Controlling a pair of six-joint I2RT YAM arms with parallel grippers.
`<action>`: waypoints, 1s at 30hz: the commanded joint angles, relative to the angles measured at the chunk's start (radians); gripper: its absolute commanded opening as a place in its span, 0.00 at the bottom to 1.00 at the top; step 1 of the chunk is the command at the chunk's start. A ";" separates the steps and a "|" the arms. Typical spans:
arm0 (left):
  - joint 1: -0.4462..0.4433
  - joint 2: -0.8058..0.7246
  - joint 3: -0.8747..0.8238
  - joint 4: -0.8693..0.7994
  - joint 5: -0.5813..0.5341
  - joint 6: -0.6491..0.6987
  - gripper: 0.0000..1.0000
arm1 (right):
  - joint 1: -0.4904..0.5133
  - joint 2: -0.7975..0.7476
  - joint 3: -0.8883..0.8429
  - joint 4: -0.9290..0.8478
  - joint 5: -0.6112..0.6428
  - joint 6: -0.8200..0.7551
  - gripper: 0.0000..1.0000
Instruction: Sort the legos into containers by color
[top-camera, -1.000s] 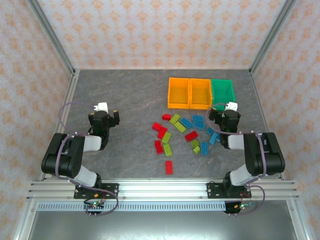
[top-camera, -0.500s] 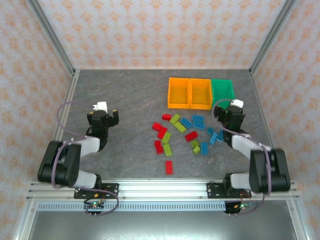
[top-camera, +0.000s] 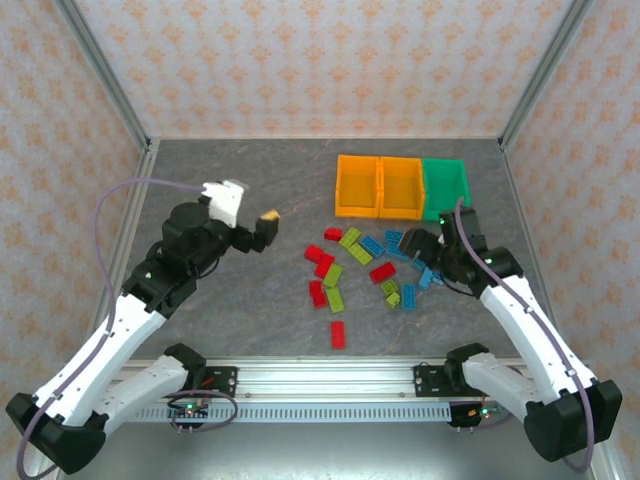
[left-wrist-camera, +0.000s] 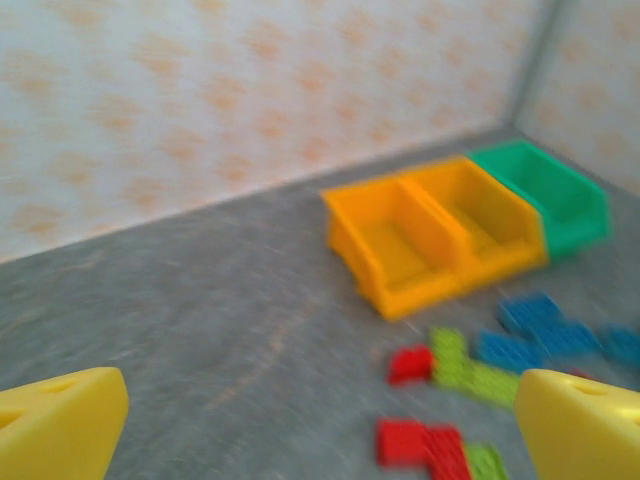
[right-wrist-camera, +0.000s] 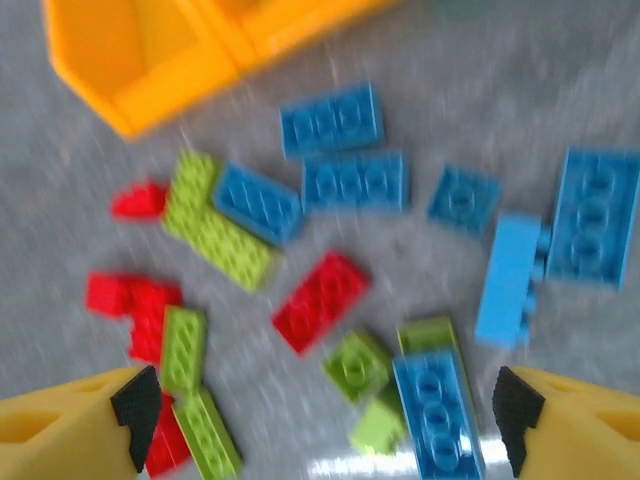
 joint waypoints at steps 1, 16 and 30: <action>-0.063 0.041 0.047 -0.299 0.250 0.242 1.00 | 0.058 0.032 -0.016 -0.189 0.029 0.048 0.88; -0.089 -0.014 -0.136 -0.209 0.285 0.404 1.00 | 0.089 0.338 -0.134 0.037 0.069 0.055 0.73; -0.089 -0.009 -0.137 -0.214 0.249 0.405 1.00 | 0.091 0.351 -0.141 0.071 0.092 0.061 0.36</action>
